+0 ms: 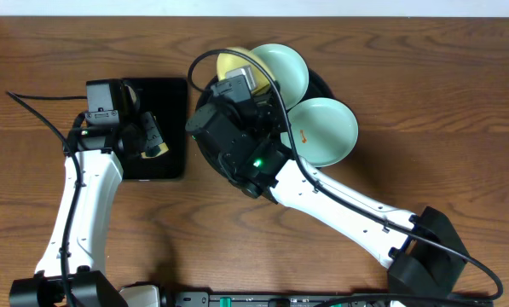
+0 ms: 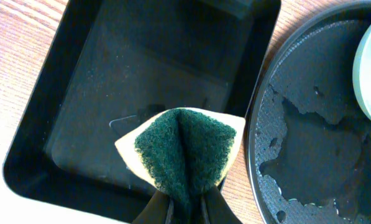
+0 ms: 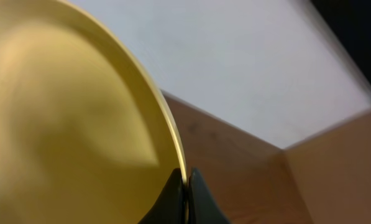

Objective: Clean dirty plates on tray and stack at the side
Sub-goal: 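Lift the yellow plate with the right gripper and place it at right side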

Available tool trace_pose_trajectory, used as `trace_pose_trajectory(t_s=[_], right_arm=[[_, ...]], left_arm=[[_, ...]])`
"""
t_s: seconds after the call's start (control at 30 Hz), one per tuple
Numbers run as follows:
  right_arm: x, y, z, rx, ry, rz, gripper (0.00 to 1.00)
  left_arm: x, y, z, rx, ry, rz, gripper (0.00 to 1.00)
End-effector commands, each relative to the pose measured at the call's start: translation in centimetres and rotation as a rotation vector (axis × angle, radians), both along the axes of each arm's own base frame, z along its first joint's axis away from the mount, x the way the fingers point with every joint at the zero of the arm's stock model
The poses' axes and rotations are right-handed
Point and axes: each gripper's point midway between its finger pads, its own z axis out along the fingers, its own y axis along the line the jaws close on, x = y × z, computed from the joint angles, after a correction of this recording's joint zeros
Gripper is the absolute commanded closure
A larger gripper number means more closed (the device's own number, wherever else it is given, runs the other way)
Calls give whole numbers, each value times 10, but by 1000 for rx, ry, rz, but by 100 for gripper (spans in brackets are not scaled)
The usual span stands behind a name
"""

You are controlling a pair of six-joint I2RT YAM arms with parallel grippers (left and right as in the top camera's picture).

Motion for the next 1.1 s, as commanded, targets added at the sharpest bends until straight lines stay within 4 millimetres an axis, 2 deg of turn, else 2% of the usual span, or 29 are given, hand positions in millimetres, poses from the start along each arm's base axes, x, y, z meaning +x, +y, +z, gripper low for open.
trace_pose_trajectory(t_s=[0.0,0.07,0.13,0.2,0.27,0.33,0.4,0.47,0.6,0.67,0.7,0.77,0.9,1.0,1.07], right_arm=[[6,10,7,132,72,82,99],[12,5,6,217,127,96,99],[24,-10,4,335,206,100,99],[38,-34,1,447,274,72,99],[55,-70,-7,565,352,23,99],[68,-111,-17,664,416,-34,97],[77,-163,-31,753,468,-123,95],[82,-225,-43,812,483,-249,99],[75,-336,-66,867,461,-499,99],[65,-382,-82,898,466,-605,99],[61,-398,-90,914,477,-641,99],[50,-426,-110,946,509,-706,99],[36,-459,-152,983,577,-803,99],[29,-472,-181,998,621,-856,99],[27,-477,-193,1003,635,-874,99]], left_arm=[[-1,-1,-1,-9,9,3,92],[-2,-1,-2,-9,11,3,92],[-3,-1,-2,-9,14,3,92],[-3,-1,-2,-9,18,3,92],[-4,-1,-3,-10,21,3,92],[-4,-1,-3,-10,21,3,92],[-4,-1,-3,-9,21,3,92],[-4,-1,-3,-10,21,3,92],[-4,-1,-3,-10,21,3,92],[-4,-1,-3,-10,20,3,92],[-4,-1,-3,-10,20,3,92],[-4,-1,-3,-10,20,3,92],[-4,-1,-3,-10,21,3,92],[-4,-1,-3,-9,22,3,92],[-5,-1,-3,-10,24,3,92]])
